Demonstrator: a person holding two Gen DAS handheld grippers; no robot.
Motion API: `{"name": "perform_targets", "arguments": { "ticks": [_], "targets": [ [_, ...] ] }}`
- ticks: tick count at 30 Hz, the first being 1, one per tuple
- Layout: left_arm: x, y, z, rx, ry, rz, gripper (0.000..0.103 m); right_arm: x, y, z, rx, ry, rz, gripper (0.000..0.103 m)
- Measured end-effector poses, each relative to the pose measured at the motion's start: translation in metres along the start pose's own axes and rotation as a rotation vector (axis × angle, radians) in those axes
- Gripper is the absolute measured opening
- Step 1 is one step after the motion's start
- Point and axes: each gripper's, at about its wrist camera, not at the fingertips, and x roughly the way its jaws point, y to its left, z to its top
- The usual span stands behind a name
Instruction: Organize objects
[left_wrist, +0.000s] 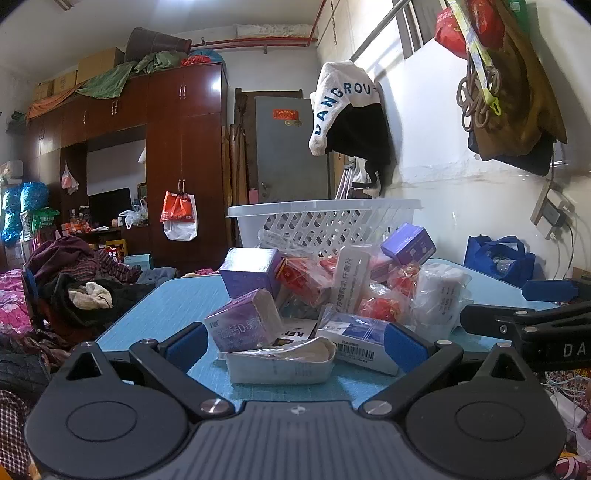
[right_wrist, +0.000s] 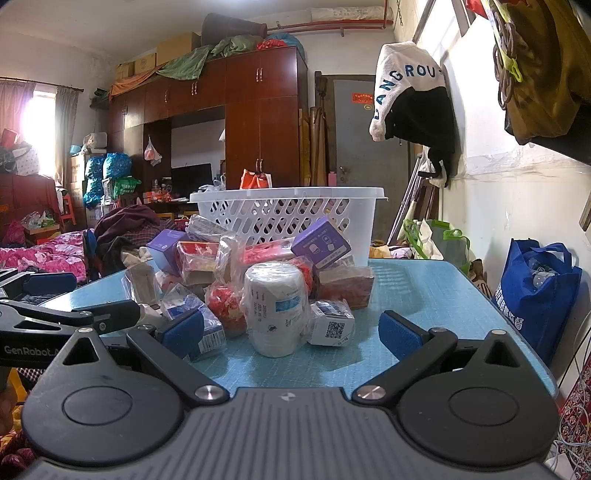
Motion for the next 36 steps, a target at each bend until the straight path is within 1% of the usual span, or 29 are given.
{"name": "perform_targets", "arguments": {
  "ticks": [36],
  "targets": [
    [0.0014,0.0003,-0.0004,0.006,0.001,-0.013,0.102,-0.0004,-0.0019,0.0008,0.001,0.002,0.002,0.103]
  ]
}}
